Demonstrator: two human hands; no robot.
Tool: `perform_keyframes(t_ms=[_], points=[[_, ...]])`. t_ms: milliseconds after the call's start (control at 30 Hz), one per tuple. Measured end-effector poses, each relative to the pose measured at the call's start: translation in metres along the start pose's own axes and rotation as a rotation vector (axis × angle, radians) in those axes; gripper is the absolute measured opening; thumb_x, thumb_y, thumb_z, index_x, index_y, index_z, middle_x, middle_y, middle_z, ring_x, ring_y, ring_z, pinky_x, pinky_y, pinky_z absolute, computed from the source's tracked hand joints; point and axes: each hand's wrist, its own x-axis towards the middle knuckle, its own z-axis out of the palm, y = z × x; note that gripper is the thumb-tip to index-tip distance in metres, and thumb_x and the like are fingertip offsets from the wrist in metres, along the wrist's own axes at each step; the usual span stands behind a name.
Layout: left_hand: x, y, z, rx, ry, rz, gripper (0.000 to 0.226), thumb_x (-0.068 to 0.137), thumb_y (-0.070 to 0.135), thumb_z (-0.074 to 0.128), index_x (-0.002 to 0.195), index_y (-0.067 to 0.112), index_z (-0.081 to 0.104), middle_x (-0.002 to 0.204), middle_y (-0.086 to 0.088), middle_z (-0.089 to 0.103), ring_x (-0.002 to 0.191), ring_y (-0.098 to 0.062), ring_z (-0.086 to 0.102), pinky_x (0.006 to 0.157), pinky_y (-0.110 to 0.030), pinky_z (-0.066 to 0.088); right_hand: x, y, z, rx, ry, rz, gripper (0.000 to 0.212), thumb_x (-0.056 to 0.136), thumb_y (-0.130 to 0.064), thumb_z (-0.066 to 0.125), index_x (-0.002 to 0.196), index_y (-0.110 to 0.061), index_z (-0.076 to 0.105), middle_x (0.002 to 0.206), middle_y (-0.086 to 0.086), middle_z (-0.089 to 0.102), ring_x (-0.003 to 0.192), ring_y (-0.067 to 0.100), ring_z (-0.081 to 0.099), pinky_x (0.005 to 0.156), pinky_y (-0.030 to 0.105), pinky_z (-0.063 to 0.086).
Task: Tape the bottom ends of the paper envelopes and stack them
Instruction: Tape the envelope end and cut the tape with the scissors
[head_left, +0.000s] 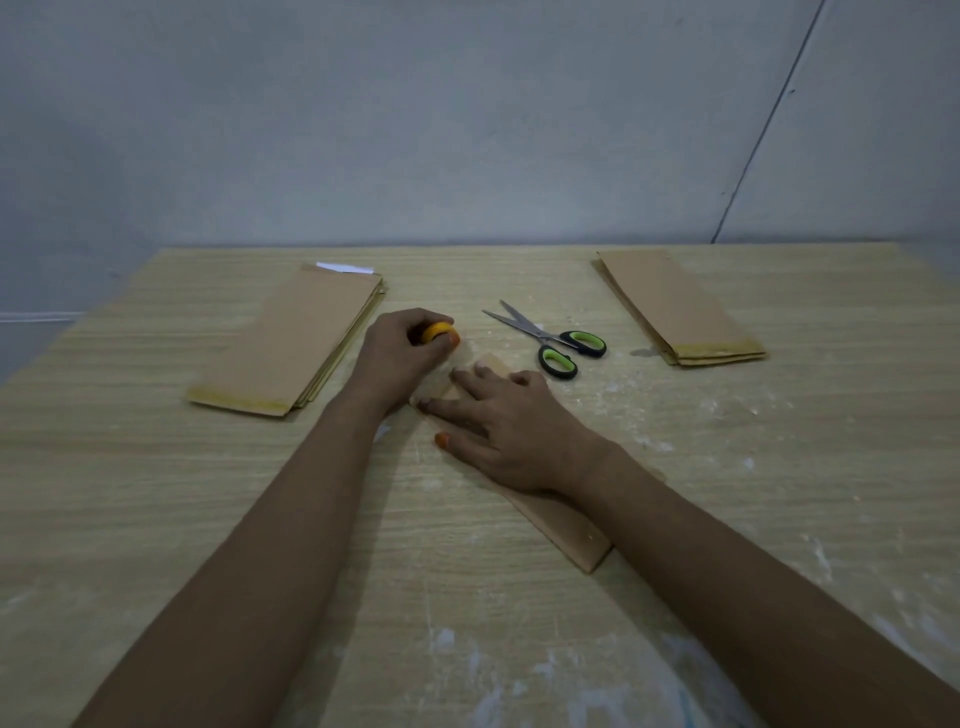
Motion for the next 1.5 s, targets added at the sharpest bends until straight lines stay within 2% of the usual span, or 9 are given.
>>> perform_keyframes(t_ms=[233,367,467,700,833,967,1100,1367,1500], points=[[-0.002,0.000,-0.002,-0.004,-0.001,-0.004,0.024,0.085,0.017,0.077,0.109,0.017,0.074,0.104,0.002,0.072,0.102,-0.011,0.067,0.091,-0.025,0.053,0.000,0.000,0.001,0.041,0.047,-0.005,0.063,0.090,-0.065,0.019,0.144,-0.044,0.043,0.151,0.006,0.043,0.141,0.025,0.036,0.102,0.047,0.031],[-0.002,0.002,-0.001,-0.023,0.006,-0.017,0.027,0.084,0.014,0.077,0.111,0.014,0.074,0.104,0.000,0.072,0.100,-0.011,0.067,0.084,-0.016,0.052,-0.003,0.002,-0.002,0.134,0.113,-0.014,0.054,0.095,-0.056,0.050,0.144,-0.034,0.047,0.151,0.009,0.043,0.143,0.028,0.035,0.108,0.047,0.034],[-0.002,0.003,-0.001,-0.010,0.005,-0.010,0.028,0.084,0.015,0.078,0.111,0.014,0.073,0.104,0.000,0.072,0.099,-0.012,0.067,0.082,-0.014,0.050,-0.003,0.003,0.000,0.146,0.149,-0.006,0.056,0.093,-0.056,0.054,0.143,-0.030,0.050,0.150,0.010,0.046,0.142,0.029,0.036,0.108,0.048,0.037],[-0.004,0.006,-0.003,-0.041,0.020,-0.020,0.036,0.083,0.015,0.079,0.117,0.016,0.068,0.112,-0.001,0.068,0.093,-0.008,0.063,0.079,-0.011,0.050,0.000,0.008,0.001,0.168,0.362,-0.021,0.044,0.092,-0.050,0.054,0.118,-0.018,0.069,0.115,0.005,0.068,0.107,0.027,0.061,0.087,0.043,0.051],[-0.010,0.005,-0.007,-0.076,0.107,-0.010,0.040,0.080,0.019,0.082,0.114,0.020,0.061,0.116,0.000,0.059,0.095,-0.013,0.058,0.074,-0.018,0.051,-0.002,0.016,-0.001,0.099,0.523,0.170,0.028,0.087,-0.038,0.066,0.101,-0.015,0.074,0.096,0.006,0.070,0.092,0.028,0.064,0.075,0.041,0.055],[-0.019,0.009,-0.013,0.037,0.216,0.181,0.024,0.079,0.020,0.081,0.092,0.018,0.061,0.085,0.006,0.053,0.073,-0.011,0.046,0.066,-0.020,0.039,-0.006,0.018,-0.002,0.020,0.409,0.319,0.049,0.086,-0.056,0.063,0.115,-0.017,0.068,0.105,0.007,0.067,0.107,0.028,0.060,0.082,0.039,0.052],[-0.036,0.019,-0.017,0.167,0.071,0.214,0.016,0.080,0.022,0.081,0.079,0.019,0.065,0.067,0.002,0.058,0.061,-0.009,0.048,0.058,-0.022,0.039,-0.006,0.016,-0.003,0.009,0.348,0.338,0.062,0.085,-0.065,0.059,0.128,-0.020,0.060,0.118,0.005,0.063,0.117,0.025,0.054,0.093,0.036,0.044],[-0.051,0.023,-0.005,0.493,-0.047,0.151,0.029,0.088,0.042,0.070,0.110,0.024,0.073,0.093,0.008,0.061,0.084,-0.012,0.054,0.074,-0.033,0.045,-0.007,0.017,-0.002,0.423,0.393,0.395,0.082,0.070,-0.043,0.085,0.138,-0.012,0.049,0.127,0.011,0.048,0.117,0.027,0.050,0.101,0.039,0.042],[-0.053,0.026,0.002,0.482,-0.071,0.121,0.025,0.092,0.038,0.065,0.108,0.019,0.073,0.098,0.000,0.056,0.089,-0.017,0.056,0.076,-0.034,0.045,-0.007,0.020,-0.007,0.634,0.429,0.428,0.070,0.072,-0.030,0.086,0.133,-0.016,0.055,0.099,-0.001,0.059,0.093,0.011,0.056,0.078,0.019,0.043]])
